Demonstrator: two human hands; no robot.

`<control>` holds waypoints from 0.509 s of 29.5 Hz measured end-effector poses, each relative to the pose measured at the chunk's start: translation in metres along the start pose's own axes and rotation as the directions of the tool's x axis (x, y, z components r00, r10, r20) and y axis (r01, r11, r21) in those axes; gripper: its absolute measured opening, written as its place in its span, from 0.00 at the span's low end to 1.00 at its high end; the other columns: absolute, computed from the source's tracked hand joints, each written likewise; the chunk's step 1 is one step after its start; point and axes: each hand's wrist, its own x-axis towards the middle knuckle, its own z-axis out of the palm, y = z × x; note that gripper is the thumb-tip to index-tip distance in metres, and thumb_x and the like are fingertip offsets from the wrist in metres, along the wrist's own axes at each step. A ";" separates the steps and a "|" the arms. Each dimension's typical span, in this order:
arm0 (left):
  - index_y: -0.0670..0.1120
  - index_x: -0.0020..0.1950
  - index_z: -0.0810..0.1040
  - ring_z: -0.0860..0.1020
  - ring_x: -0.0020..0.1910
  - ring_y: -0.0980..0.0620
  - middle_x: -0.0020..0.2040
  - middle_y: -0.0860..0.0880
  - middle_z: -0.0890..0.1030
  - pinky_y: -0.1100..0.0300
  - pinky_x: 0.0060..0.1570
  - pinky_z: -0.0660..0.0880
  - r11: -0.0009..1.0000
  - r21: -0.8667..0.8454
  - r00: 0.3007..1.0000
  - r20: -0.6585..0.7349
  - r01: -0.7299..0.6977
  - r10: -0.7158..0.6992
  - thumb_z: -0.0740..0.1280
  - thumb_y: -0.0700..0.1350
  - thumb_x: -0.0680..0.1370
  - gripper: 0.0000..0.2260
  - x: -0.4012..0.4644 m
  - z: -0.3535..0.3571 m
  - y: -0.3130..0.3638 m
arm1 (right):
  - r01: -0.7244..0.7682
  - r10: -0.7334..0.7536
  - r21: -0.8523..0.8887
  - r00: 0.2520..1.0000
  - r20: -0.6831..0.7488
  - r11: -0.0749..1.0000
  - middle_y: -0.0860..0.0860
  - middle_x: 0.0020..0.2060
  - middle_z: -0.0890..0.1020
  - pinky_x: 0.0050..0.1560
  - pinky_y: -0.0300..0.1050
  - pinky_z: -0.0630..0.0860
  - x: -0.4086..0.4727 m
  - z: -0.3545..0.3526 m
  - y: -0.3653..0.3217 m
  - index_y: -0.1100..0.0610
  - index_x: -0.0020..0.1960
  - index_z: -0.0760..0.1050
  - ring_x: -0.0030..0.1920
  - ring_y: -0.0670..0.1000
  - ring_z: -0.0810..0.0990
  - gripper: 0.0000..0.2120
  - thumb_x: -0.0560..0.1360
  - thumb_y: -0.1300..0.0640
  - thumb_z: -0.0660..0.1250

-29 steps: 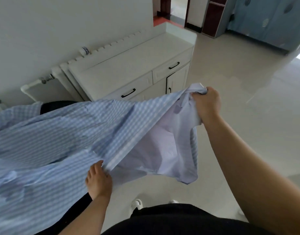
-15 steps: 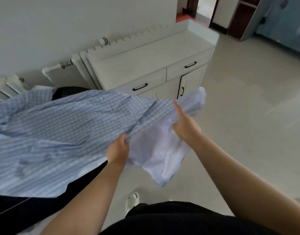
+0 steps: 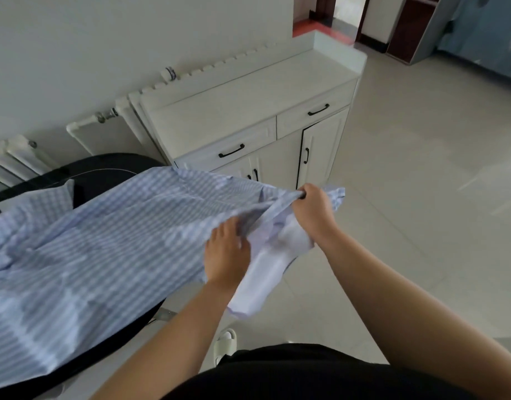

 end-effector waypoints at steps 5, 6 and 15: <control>0.48 0.74 0.56 0.58 0.73 0.41 0.75 0.44 0.58 0.42 0.68 0.61 0.924 0.030 0.924 0.002 0.382 -0.383 0.69 0.49 0.72 0.35 -0.010 -0.001 -0.049 | -0.011 0.014 0.056 0.998 -0.068 0.998 0.45 0.29 0.71 0.27 0.41 0.59 0.014 -0.011 -0.016 0.53 0.34 0.66 0.30 0.43 0.67 0.11 0.73 0.63 0.56; 0.49 0.73 0.60 0.62 0.71 0.41 0.74 0.46 0.62 0.43 0.65 0.64 0.930 0.037 0.930 -0.010 0.367 -0.367 0.68 0.48 0.73 0.31 -0.009 -0.004 -0.056 | 0.006 -0.001 0.069 0.997 -0.072 0.998 0.45 0.29 0.71 0.27 0.40 0.59 0.016 -0.013 -0.018 0.53 0.34 0.67 0.30 0.43 0.67 0.11 0.73 0.63 0.56; 0.47 0.32 0.69 0.71 0.28 0.52 0.27 0.53 0.72 0.59 0.27 0.63 0.982 -0.181 0.998 -0.026 0.051 -0.057 0.58 0.54 0.80 0.19 0.040 -0.043 -0.021 | -0.085 0.085 0.298 0.996 0.014 0.951 0.47 0.41 0.75 0.34 0.41 0.68 0.029 -0.039 0.008 0.49 0.63 0.66 0.40 0.49 0.76 0.19 0.74 0.59 0.61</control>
